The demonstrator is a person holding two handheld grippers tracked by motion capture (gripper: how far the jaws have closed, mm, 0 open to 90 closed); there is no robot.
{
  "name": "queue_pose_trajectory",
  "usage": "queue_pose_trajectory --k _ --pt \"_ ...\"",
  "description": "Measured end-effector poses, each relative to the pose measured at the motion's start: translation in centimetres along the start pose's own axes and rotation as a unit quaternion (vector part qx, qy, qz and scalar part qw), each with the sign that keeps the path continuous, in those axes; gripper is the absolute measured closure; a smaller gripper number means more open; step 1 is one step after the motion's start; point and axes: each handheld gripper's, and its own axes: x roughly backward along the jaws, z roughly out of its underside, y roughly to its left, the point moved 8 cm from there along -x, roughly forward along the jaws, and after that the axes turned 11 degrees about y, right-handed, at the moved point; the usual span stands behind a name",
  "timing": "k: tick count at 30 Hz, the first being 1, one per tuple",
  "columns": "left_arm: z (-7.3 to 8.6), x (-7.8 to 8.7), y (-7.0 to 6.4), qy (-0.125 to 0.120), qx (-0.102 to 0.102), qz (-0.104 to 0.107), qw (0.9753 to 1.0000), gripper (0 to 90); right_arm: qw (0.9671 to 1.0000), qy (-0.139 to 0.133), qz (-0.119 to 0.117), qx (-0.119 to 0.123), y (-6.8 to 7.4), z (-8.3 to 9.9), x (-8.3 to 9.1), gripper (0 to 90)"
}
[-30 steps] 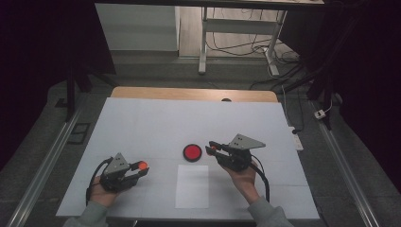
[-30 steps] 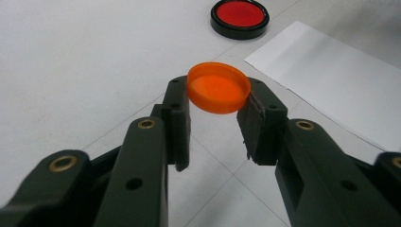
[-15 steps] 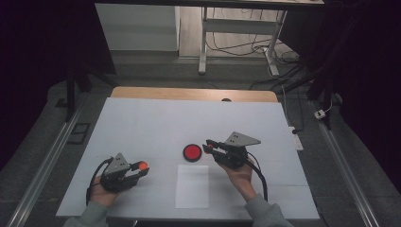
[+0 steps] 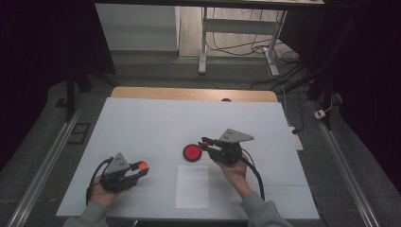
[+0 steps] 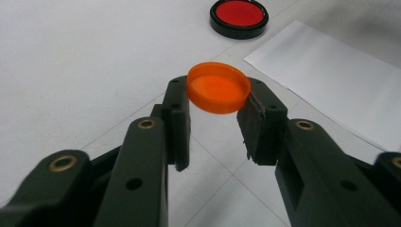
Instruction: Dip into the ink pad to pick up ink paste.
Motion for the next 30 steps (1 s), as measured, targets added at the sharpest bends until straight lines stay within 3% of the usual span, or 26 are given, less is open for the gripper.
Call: queue_pose_trajectory --k 20,30 --pt "0.0 -0.1 0.0 0.001 0.000 -0.002 1.0000 64.9 0.9999 0.014 0.000 0.000 -0.6 -0.2 -2.5 72.1" --pt "0.0 -0.1 -0.1 0.002 0.000 -0.001 1.0000 64.9 0.9992 0.039 -0.003 0.001 -0.6 0.6 -4.3 72.1"
